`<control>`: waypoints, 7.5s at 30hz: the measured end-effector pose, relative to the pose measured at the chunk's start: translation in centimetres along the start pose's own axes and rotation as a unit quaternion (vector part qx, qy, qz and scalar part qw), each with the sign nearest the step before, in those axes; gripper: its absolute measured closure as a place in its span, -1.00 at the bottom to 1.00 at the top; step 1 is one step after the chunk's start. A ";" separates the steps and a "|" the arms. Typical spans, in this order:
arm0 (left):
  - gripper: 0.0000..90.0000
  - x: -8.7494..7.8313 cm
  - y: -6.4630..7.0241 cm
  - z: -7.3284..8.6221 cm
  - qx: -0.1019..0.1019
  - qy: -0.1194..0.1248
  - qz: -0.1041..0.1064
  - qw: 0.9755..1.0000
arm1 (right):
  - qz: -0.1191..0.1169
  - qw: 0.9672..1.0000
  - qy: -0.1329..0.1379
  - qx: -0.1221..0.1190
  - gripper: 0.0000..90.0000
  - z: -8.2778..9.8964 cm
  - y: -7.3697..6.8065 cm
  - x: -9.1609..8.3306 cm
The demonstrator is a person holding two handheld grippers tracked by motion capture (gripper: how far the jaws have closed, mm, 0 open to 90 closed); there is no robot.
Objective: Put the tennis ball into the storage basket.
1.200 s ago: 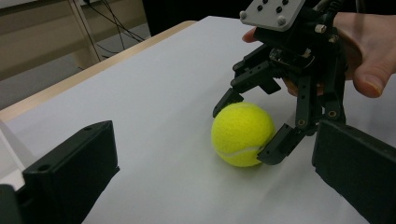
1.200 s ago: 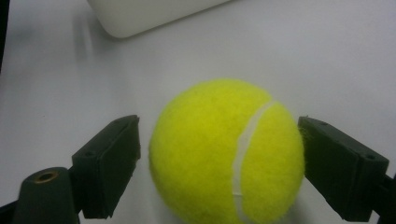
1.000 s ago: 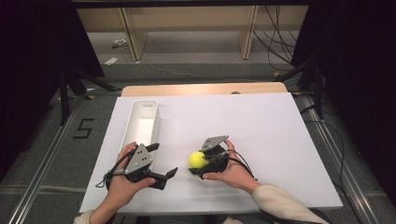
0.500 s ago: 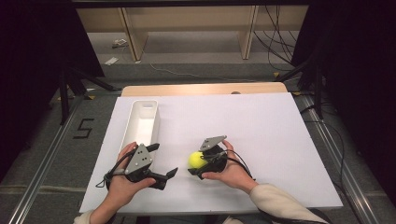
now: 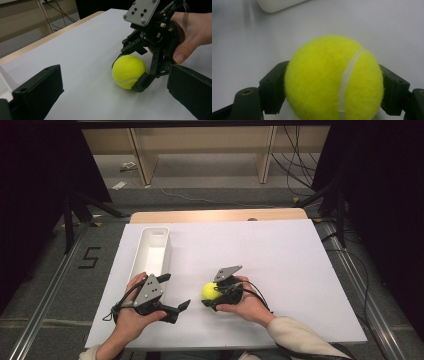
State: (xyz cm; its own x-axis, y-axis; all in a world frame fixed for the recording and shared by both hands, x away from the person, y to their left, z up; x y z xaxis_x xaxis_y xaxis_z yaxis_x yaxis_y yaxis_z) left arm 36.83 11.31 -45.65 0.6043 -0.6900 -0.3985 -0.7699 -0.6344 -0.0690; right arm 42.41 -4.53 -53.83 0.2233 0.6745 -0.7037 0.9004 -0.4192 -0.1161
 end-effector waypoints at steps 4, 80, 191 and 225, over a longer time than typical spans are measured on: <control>-1.00 0.0 0.0 0.0 -0.001 0.000 0.000 1.000 | 0.003 1.000 0.001 0.000 -0.46 0.0 0.1 0.0; -1.00 -0.1 0.0 0.0 -0.004 0.002 0.001 1.000 | 0.023 0.998 0.051 -0.009 -0.42 -2.6 0.0 -2.7; -1.00 0.0 0.1 -0.1 -0.004 0.001 0.005 1.000 | 0.046 0.989 0.141 -0.025 -0.42 -8.8 0.5 -5.4; -1.00 0.0 0.1 -0.1 -0.002 0.002 0.005 1.000 | 0.042 0.987 0.154 -0.031 -0.42 -10.3 0.3 -5.1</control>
State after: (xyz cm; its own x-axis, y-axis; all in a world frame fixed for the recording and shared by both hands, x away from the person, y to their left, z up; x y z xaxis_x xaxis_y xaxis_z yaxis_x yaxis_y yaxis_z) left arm 36.74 11.20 -45.52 0.5978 -0.6978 -0.3945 -0.7751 -0.6288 -0.0621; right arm 45.35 -1.85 -43.03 0.3935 0.7953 -0.4611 0.8923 -0.4511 -0.0166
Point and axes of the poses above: each handheld gripper's, and its own axes: x roughly forward along the jaws, z roughly out of its underside, y roughly to its right, the point moved 7 cm from there along x, roughly forward along the jaws, and after that the axes turned 2 degrees about -y, right-handed, at the moved point
